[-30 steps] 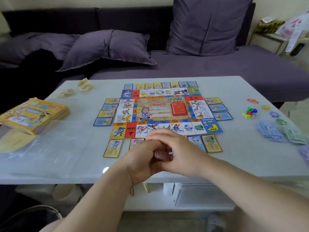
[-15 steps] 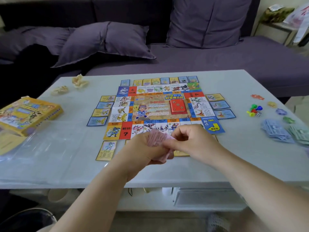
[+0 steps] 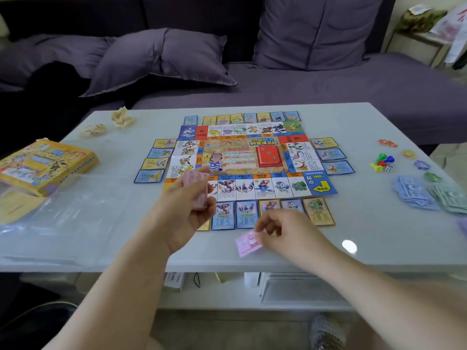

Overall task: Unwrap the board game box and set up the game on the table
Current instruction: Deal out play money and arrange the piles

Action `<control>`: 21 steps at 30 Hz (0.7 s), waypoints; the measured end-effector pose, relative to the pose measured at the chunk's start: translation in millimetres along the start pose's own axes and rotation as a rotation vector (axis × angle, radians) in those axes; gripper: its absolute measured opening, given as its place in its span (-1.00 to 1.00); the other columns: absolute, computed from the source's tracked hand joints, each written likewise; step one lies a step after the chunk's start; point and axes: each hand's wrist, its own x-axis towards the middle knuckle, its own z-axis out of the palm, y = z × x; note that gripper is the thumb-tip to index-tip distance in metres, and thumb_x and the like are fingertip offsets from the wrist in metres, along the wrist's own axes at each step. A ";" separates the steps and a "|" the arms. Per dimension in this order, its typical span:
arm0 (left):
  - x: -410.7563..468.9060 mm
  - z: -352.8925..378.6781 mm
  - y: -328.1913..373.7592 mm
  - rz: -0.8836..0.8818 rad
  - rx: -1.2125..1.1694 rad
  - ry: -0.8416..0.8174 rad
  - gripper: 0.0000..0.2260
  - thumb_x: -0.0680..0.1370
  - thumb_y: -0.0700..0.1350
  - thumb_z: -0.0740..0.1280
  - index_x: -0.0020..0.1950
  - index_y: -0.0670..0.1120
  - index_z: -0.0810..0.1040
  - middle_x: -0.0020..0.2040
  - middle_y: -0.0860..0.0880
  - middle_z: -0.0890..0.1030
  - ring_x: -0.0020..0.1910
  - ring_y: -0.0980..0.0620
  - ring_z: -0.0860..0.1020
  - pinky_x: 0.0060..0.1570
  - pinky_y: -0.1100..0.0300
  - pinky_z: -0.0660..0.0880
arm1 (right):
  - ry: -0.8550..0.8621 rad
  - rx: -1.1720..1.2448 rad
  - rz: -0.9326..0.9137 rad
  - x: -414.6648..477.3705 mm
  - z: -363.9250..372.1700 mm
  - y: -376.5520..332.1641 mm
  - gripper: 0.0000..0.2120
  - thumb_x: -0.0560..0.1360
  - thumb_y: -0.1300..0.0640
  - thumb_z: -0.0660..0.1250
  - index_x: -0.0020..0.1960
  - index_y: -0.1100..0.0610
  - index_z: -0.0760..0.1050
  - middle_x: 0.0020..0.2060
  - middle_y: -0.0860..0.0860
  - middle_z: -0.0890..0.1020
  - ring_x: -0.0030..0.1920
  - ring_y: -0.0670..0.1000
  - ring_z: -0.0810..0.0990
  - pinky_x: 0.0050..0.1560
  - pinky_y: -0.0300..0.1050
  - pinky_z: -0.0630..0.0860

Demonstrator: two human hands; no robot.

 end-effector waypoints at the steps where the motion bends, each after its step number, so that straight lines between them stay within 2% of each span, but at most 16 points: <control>1: -0.9 -0.8 1.3 -0.014 -0.063 0.001 -0.84 0.60 -0.18 0.22 0.02 -0.03 0.58 -0.23 -0.06 0.45 -0.51 0.13 0.45 -0.48 0.31 0.49 | 0.014 -0.031 0.004 -0.6 5.0 0.1 -0.94 0.45 0.12 0.39 -0.14 -0.04 0.55 -0.34 -0.12 0.52 -0.36 -0.21 0.43 -0.31 -0.38 0.34; 6: -3.4 -1.8 1.4 -0.081 -0.226 0.008 -0.84 0.61 -0.12 0.18 0.01 -0.11 0.54 -0.23 -0.09 0.51 -0.49 0.10 0.45 -0.51 0.31 0.48 | 0.090 -0.136 0.015 -0.6 16.1 1.3 -0.92 0.42 0.05 0.39 -0.23 -0.09 0.52 -0.39 -0.14 0.54 -0.30 -0.24 0.49 -0.18 -0.33 0.43; 10: -3.6 -2.6 0.1 -0.084 -0.268 -0.009 -0.80 0.61 -0.20 0.09 0.03 -0.15 0.50 -0.21 -0.14 0.58 -0.46 0.06 0.49 -0.46 0.28 0.52 | 0.091 -0.190 0.003 -0.7 23.1 -0.3 -0.89 0.42 -0.07 0.37 -0.20 -0.05 0.55 -0.44 -0.17 0.50 -0.25 -0.18 0.53 0.13 -0.11 0.46; 12: -3.2 -2.9 -1.2 -0.061 -0.234 -0.018 -0.79 0.62 -0.27 0.08 0.05 -0.16 0.50 -0.23 -0.13 0.62 -0.44 0.06 0.57 -0.42 0.25 0.56 | 0.096 -0.246 -0.012 0.5 23.2 -1.3 -0.86 0.43 -0.11 0.36 -0.21 -0.06 0.54 -0.49 -0.18 0.45 -0.29 -0.18 0.50 0.16 -0.06 0.45; 14: -2.6 -2.6 -3.4 -0.036 -0.170 -0.047 -0.80 0.61 -0.32 0.11 0.07 -0.17 0.51 -0.25 -0.12 0.67 -0.35 0.04 0.65 -0.37 0.24 0.59 | 0.121 -0.262 -0.027 1.7 20.4 -3.6 -0.85 0.42 -0.13 0.36 -0.22 -0.07 0.53 -0.50 -0.17 0.42 -0.36 -0.19 0.43 0.06 -0.13 0.43; 17: 0.6 2.3 -8.3 -0.013 -0.103 -0.094 -0.83 0.59 -0.32 0.16 0.10 -0.21 0.50 -0.22 -0.10 0.69 -0.25 0.03 0.68 -0.33 0.24 0.60 | 0.229 -0.014 -0.073 4.9 9.4 -9.0 -0.88 0.44 -0.04 0.40 -0.22 -0.04 0.53 -0.48 -0.09 0.43 -0.42 -0.13 0.38 -0.28 -0.28 0.31; 18: 2.2 6.0 -10.4 -0.011 -0.090 -0.105 -0.85 0.59 -0.32 0.18 0.09 -0.21 0.50 -0.22 -0.10 0.69 -0.24 0.03 0.68 -0.32 0.24 0.60 | 0.258 0.127 -0.076 6.4 3.5 -11.5 -0.88 0.45 0.00 0.40 -0.22 0.01 0.55 -0.46 -0.07 0.47 -0.41 -0.13 0.41 -0.32 -0.30 0.32; 21: 8.7 25.6 -17.2 -0.017 -0.029 -0.124 -0.88 0.55 -0.32 0.24 0.06 -0.22 0.52 -0.20 -0.13 0.67 -0.24 0.02 0.65 -0.27 0.23 0.61 | 0.235 0.478 -0.025 12.0 -13.2 -17.9 -0.83 0.45 0.00 0.39 -0.22 0.09 0.59 -0.39 -0.08 0.60 -0.33 -0.18 0.52 -0.23 -0.37 0.43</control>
